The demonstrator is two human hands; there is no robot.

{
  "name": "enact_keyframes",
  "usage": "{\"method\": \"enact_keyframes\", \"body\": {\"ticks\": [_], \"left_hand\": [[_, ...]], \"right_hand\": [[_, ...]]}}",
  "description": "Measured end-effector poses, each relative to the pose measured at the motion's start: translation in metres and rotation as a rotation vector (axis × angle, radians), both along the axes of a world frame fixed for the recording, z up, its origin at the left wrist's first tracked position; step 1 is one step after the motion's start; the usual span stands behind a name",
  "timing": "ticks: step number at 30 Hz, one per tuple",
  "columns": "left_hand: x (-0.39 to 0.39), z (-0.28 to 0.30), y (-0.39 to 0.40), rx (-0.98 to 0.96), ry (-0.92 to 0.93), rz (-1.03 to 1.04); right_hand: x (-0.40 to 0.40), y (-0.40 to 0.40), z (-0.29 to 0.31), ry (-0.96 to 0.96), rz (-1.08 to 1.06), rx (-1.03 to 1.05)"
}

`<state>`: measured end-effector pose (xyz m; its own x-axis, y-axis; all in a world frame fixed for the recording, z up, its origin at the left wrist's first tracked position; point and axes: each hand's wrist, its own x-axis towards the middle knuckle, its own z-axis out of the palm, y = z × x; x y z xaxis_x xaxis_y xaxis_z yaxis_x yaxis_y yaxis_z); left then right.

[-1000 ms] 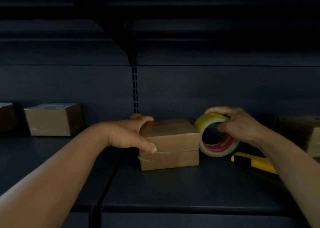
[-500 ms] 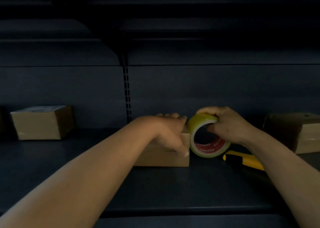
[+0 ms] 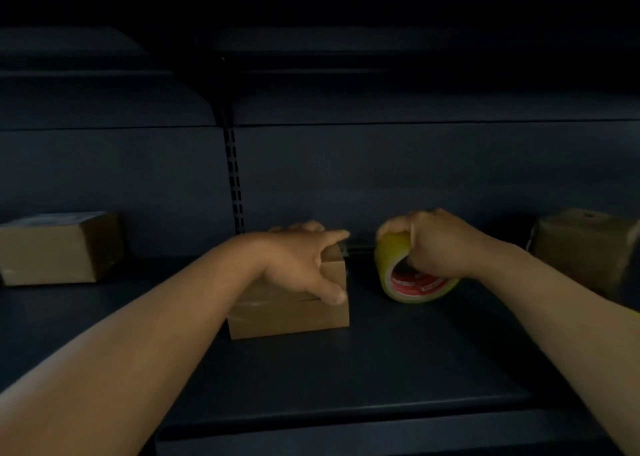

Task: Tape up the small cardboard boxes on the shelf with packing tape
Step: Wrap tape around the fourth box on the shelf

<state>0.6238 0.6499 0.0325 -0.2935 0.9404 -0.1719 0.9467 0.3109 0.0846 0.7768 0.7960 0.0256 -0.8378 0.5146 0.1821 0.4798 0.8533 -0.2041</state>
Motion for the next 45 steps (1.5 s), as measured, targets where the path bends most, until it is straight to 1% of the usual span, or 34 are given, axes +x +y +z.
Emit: {"method": "enact_keyframes", "body": {"ticks": [6, 8, 10, 11, 12, 14, 16, 19, 24, 27, 32, 37, 39, 42, 45], "left_hand": [[0.002, 0.007, 0.009, 0.105, -0.201, 0.121], [0.003, 0.011, 0.015, 0.090, -0.143, 0.125], [0.004, 0.016, 0.021, 0.060, -0.062, 0.070], [0.005, 0.018, 0.025, 0.066, -0.059, 0.030], [0.005, 0.018, 0.029, 0.091, -0.094, -0.006], [0.007, 0.017, 0.035, 0.133, -0.250, -0.051], [0.007, 0.015, 0.037, 0.176, -0.425, -0.057], [0.006, 0.011, 0.039, 0.242, -0.587, -0.065], [0.009, 0.006, 0.043, 0.326, -0.652, -0.086], [0.014, 0.008, 0.045, 0.366, -0.670, -0.098], [0.035, 0.008, 0.058, 0.454, -0.758, -0.063], [0.062, 0.006, 0.085, 0.534, -0.774, -0.013], [0.070, 0.005, 0.092, 0.547, -0.775, 0.000], [0.077, 0.007, 0.098, 0.551, -0.762, 0.016], [0.078, 0.007, 0.100, 0.544, -0.763, 0.023]], "right_hand": [[0.000, 0.002, -0.002, 0.098, 0.037, -0.116], [-0.001, 0.003, -0.003, 0.126, 0.036, -0.122], [-0.001, 0.004, -0.003, 0.149, 0.035, -0.125], [-0.001, 0.004, -0.003, 0.159, 0.036, -0.127], [-0.001, 0.005, -0.004, 0.169, 0.036, -0.126], [0.001, 0.009, -0.006, 0.197, 0.027, -0.137], [0.004, 0.012, -0.009, 0.228, 0.020, -0.172], [0.009, 0.017, -0.013, 0.269, -0.003, -0.185], [0.018, 0.018, -0.020, 0.322, -0.062, -0.189], [0.026, 0.014, -0.022, 0.325, -0.136, -0.169], [0.050, 0.010, -0.027, 0.255, -0.249, -0.197], [0.080, 0.014, -0.033, 0.196, -0.382, -0.184], [0.091, 0.017, -0.033, 0.148, -0.465, -0.132], [0.109, 0.024, -0.034, 0.030, -0.651, -0.080], [0.125, 0.036, -0.044, -0.054, -0.759, -0.174]]}}
